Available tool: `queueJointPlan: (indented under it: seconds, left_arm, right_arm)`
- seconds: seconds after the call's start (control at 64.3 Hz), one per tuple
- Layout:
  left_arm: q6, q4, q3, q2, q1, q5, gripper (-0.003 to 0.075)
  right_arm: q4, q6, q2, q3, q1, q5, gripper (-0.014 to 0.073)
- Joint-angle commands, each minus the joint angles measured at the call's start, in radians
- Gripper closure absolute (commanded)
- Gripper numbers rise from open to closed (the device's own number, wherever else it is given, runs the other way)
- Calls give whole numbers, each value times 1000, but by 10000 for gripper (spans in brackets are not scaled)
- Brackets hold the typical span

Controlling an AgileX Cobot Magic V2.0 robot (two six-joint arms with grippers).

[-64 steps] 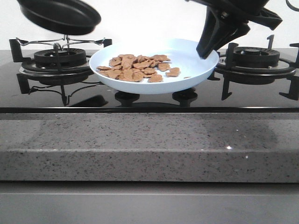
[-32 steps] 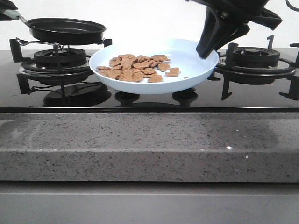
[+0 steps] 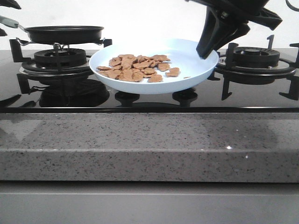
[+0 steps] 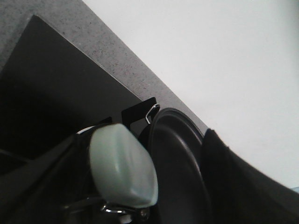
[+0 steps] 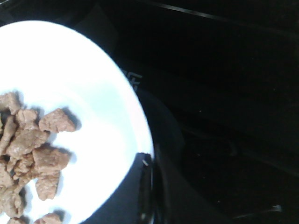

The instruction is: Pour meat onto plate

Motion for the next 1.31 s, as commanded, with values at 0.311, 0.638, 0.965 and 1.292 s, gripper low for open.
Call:
queueJointPlan:
  seconds: [0.311,0.638,0.965,1.292]
  left_arm:
    - [-45,130,-30,-123,59,19,171]
    - [-216,527,-30,-297,65,-73,172]
    - [-420,973,-30,-506,-34,-85,174]
    - [-836,1552,37,-643,-356,-86,174]
  right_arm:
    - [31,-7,-50,-23,1,-41,707]
    - [31,-7,-50,-23,1,-41,707]
    - [31,-7,-50,-23,1,-41,707]
    - [31,-7,-50,-23,1,-41,707]
